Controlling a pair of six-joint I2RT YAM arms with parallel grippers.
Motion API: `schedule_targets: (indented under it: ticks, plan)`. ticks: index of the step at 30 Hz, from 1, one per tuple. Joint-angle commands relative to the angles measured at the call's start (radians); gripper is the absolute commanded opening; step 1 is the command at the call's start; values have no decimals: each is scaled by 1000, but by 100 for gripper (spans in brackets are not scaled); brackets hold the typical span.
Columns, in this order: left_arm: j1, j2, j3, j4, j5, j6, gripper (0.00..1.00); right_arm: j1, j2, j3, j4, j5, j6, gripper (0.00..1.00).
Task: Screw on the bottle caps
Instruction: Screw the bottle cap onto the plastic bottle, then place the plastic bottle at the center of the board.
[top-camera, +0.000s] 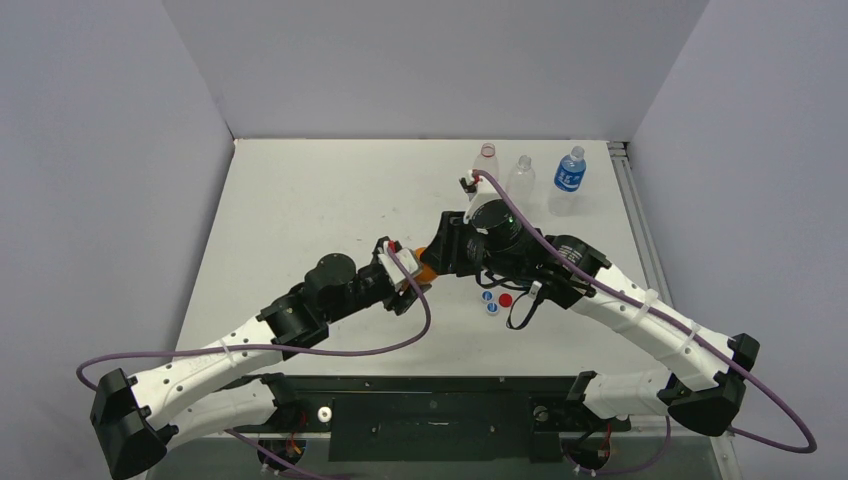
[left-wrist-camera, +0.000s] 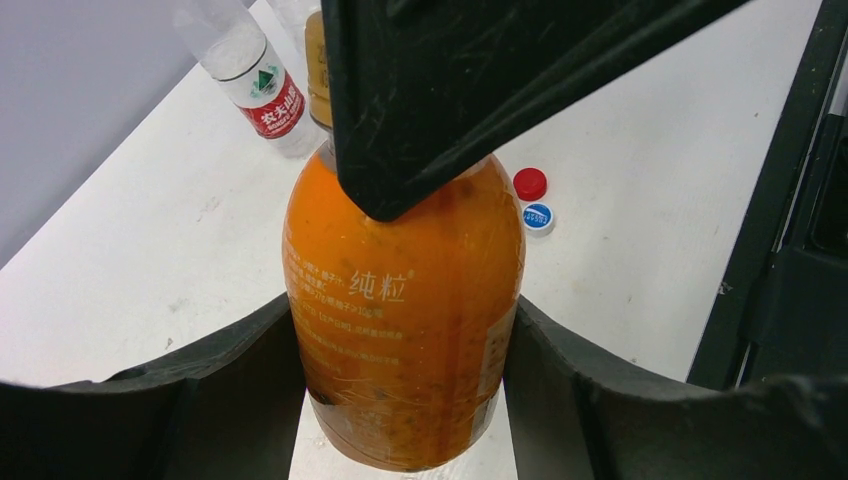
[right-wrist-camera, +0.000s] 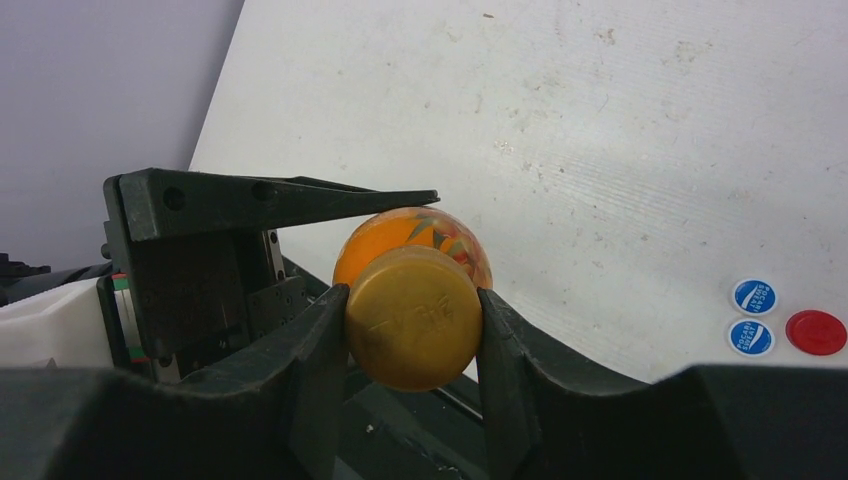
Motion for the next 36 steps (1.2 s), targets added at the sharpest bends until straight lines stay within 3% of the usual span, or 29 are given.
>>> schedule_targets:
  ticks: [1, 2, 3, 4, 5, 13, 19, 23, 29, 36]
  plan:
    - [4, -29, 15, 79, 16, -44, 37, -2, -5, 29, -3, 43, -2, 3]
    - [4, -31, 13, 81, 9, -57, 47, -2, -7, 30, -4, 47, -2, 0]
    - [5, -35, 10, 85, 1, -65, 63, -4, -9, 29, -5, 55, -2, 0]
    - [4, -36, 8, 87, -25, -81, 93, -8, -11, 28, -6, 56, -1, 0]
    - [5, -40, 6, 87, -38, -88, 98, -11, -12, 24, -5, 61, 0, 0]
    - [17, -39, 72, -83, -163, -154, 96, -94, -34, -2, -39, 135, -17, 0]
    - [61, -78, 126, -238, -308, -299, 96, -135, -16, -32, -49, 237, -54, 0]
    - [132, -97, 266, -377, -386, -399, 96, -127, 64, -20, -12, 271, -70, 0]
    - [160, -115, 477, -499, -499, -445, 97, -62, 309, 167, 5, 338, -126, 0]
    - [165, -132, 667, -552, -543, -452, 97, 2, 689, 571, -28, 344, -200, 0]
